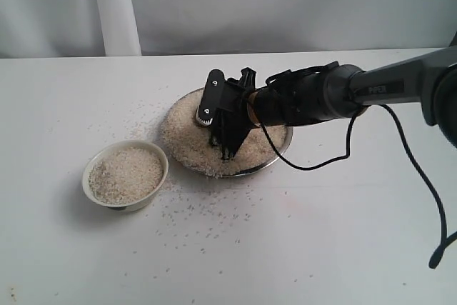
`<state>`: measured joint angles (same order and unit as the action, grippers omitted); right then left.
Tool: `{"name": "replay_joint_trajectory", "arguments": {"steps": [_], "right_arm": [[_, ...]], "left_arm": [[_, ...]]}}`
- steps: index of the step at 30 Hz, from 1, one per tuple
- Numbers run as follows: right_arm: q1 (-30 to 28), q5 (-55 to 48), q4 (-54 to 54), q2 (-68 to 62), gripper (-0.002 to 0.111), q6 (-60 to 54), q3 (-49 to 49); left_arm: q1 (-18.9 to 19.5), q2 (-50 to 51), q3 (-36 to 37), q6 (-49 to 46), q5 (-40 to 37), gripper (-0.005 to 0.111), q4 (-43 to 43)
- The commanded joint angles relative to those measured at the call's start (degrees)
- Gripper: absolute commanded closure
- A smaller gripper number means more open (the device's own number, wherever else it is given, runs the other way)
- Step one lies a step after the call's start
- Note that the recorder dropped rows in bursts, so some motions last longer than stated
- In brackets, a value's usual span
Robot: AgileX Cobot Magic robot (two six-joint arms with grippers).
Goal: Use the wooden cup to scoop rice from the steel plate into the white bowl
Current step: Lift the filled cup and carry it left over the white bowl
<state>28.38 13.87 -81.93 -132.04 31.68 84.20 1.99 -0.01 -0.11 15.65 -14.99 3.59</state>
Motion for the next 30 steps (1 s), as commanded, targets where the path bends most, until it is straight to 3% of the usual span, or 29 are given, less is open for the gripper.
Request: {"name": "replay_joint_trajectory", "arguments": {"steps": [1,12,18,30], "right_arm": [[0.13,1.39,0.52,2.96,0.108,1.34,-0.35],[2.61,-0.46,0.78,13.82,0.108,1.33,-0.35],[9.12,-11.80,-9.49,13.70,0.108,0.74,-0.11],[18.37,-25.20,-18.02,13.61,0.108,-4.52,-0.11]], "left_arm": [[-0.26,0.01,0.11,0.14,0.17,0.107,-0.11],[-0.26,0.01,0.11,0.14,0.17,0.107,-0.11],[-0.26,0.01,0.11,0.14,0.17,0.107,-0.11],[-0.26,0.01,0.11,0.14,0.17,0.107,-0.11]]}}
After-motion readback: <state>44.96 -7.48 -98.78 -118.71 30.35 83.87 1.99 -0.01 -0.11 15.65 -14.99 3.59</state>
